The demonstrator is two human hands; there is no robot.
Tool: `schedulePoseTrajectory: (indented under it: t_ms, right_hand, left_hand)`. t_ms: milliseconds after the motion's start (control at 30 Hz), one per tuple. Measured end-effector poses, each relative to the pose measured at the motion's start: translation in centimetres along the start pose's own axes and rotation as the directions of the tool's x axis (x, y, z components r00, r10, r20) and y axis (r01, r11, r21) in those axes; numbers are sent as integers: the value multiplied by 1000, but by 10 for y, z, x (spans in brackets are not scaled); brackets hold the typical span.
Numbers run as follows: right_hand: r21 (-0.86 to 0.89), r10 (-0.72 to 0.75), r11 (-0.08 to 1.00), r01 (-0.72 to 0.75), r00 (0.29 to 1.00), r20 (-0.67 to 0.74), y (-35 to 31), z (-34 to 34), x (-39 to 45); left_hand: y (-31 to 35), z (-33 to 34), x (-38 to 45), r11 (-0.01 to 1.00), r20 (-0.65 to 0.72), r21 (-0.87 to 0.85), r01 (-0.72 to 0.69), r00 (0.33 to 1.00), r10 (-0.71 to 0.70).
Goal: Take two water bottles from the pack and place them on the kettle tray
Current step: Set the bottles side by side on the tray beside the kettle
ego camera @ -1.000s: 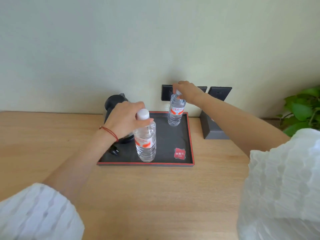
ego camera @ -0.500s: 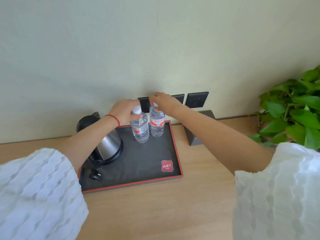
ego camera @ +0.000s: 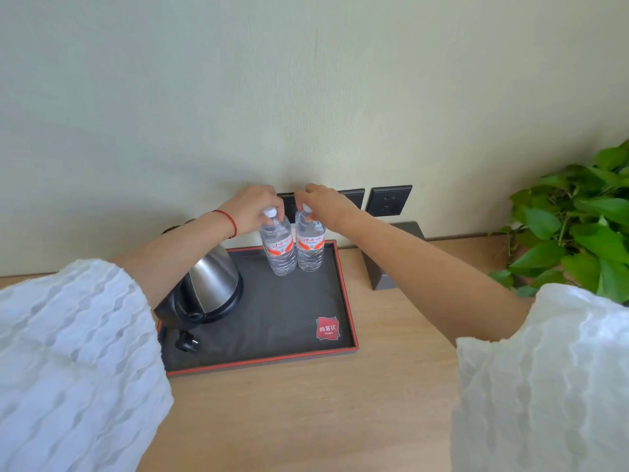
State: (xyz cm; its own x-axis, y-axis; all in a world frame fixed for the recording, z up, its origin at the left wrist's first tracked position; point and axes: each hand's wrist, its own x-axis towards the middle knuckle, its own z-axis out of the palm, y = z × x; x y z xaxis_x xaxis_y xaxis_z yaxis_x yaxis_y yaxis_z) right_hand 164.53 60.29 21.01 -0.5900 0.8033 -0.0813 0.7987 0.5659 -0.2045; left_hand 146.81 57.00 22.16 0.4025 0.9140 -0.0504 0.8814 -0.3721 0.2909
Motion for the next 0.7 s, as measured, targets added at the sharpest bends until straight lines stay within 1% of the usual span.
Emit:
schedulePoseTrajectory:
  t_ms: [67,100,200,300,533,700]
  right_hand:
    - [27,13,1000,-13,1000,5,-1,-1,-2]
    - [25,10,1000,-10,1000,1,-1,-1,-4]
    - [-62,-20,998,18,999,-28,-1,2,-8]
    - [-85,-9,996,5,999,-37,1,2,-12]
    - [-95,-25,995,21,999,-41,-3,3,-9]
    - [-87,-14,996,9,998,-55,-2,5,-8]
  left_hand:
    - [2,1,1,999,10,-36,-22,1000,22]
    - [3,3,3,998,-11,-58,-11,1000,10]
    - [6,10,9,993,-96,-100,58,993,-68]
    - [7,14,10,989,-134,-131,66,987,-84]
    - [2,12,10,998,-143,-42,51,988,-57]
    - [2,15,9,998,-162,-29,47,985,-51]
